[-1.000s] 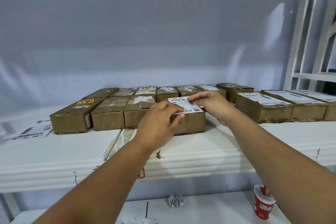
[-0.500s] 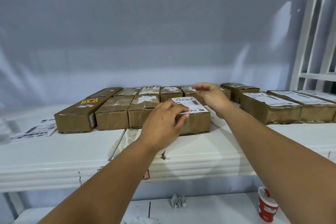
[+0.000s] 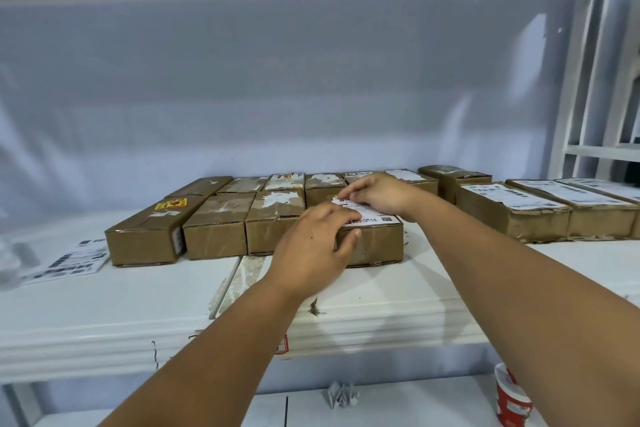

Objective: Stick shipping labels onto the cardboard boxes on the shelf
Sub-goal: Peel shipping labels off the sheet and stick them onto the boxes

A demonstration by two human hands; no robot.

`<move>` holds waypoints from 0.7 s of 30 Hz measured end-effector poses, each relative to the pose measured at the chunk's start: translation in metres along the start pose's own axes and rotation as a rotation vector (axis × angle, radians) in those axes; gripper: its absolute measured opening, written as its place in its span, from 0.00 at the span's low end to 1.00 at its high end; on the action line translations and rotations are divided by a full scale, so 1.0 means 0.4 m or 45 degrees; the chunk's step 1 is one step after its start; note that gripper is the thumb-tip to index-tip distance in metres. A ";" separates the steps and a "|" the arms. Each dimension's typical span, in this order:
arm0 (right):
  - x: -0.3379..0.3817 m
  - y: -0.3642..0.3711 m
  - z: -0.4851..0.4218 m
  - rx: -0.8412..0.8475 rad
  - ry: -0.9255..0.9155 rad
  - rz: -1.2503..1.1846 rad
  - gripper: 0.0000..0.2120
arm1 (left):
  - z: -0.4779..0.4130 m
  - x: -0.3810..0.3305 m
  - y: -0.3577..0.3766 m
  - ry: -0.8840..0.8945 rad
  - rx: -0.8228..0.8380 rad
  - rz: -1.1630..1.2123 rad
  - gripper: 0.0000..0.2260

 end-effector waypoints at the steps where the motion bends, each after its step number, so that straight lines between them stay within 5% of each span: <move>1: -0.007 -0.007 0.004 -0.035 0.010 -0.031 0.11 | -0.001 0.000 0.001 0.003 0.003 0.005 0.15; 8: -0.061 -0.093 0.062 -0.427 -0.012 -0.507 0.09 | 0.001 0.012 -0.003 -0.074 -0.018 0.053 0.19; 13: -0.056 -0.069 0.145 -0.222 -0.045 -0.305 0.04 | 0.011 0.020 0.010 -0.172 0.091 0.132 0.23; 18: -0.029 -0.073 0.234 -0.111 -0.099 -0.216 0.13 | 0.017 0.017 0.012 -0.251 0.160 0.210 0.18; 21: -0.037 -0.095 0.256 -0.140 -0.114 0.157 0.21 | -0.006 -0.002 0.022 -0.363 0.168 0.270 0.17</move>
Point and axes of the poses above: each hand's wrist, its own z-axis away from the middle knuckle, its own y-axis out of the palm, x = y × z, the point moved 8 cm from there along -z, towards the middle knuckle, and after that the axes turned 13 degrees about -z, right-handed, at the moved point
